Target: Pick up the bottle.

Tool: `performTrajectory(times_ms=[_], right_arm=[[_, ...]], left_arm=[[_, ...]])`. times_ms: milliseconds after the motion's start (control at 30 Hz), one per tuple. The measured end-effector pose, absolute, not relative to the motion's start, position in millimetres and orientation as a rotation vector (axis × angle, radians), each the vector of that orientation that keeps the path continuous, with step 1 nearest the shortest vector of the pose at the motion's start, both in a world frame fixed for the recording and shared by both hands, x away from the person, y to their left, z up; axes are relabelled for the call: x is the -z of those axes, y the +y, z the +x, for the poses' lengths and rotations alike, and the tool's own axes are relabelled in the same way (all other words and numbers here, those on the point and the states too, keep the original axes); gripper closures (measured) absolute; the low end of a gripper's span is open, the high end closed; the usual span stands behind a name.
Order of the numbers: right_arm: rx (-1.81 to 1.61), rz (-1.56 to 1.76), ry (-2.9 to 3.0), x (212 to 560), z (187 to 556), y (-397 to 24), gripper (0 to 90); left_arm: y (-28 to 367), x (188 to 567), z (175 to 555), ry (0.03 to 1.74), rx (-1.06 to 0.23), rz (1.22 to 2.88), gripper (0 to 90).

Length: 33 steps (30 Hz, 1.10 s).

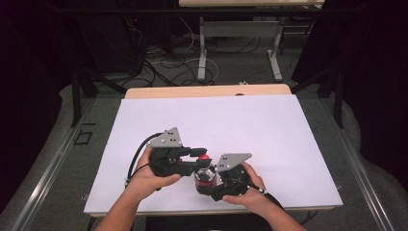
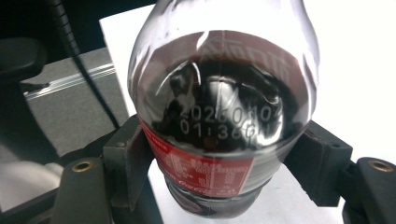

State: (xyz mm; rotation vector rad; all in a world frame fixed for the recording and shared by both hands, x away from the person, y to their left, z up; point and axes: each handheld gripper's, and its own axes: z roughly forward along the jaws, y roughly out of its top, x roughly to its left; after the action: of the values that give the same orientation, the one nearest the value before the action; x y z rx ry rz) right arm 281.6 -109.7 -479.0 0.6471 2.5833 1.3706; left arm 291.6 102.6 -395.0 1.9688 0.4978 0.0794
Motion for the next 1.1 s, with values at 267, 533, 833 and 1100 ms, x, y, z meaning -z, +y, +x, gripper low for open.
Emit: performTrajectory(times_ms=[267, 533, 833, 1100], right_arm=[[-1.333, 0.743, 2.509, 481.4, 284.4, -111.9, 28.8], [-1.328, 0.827, 2.487, 483.0, 285.9, -113.3, 28.8], [-1.32, 0.818, 2.489, 482.0, 286.1, -114.4, 28.8], [-1.343, 0.802, 2.491, 483.4, 287.5, -114.3, 28.8]], left_arm=[[80.8, 394.5, 275.1, 0.697, -0.263, 1.943, 62.0], [60.7, 395.3, 265.1, 0.945, -0.377, 1.856, 61.9], [64.2, 393.0, 267.2, 0.953, -0.324, 1.839, 59.5], [79.7, 387.4, 274.0, 0.806, -0.281, 1.857, 42.3]])
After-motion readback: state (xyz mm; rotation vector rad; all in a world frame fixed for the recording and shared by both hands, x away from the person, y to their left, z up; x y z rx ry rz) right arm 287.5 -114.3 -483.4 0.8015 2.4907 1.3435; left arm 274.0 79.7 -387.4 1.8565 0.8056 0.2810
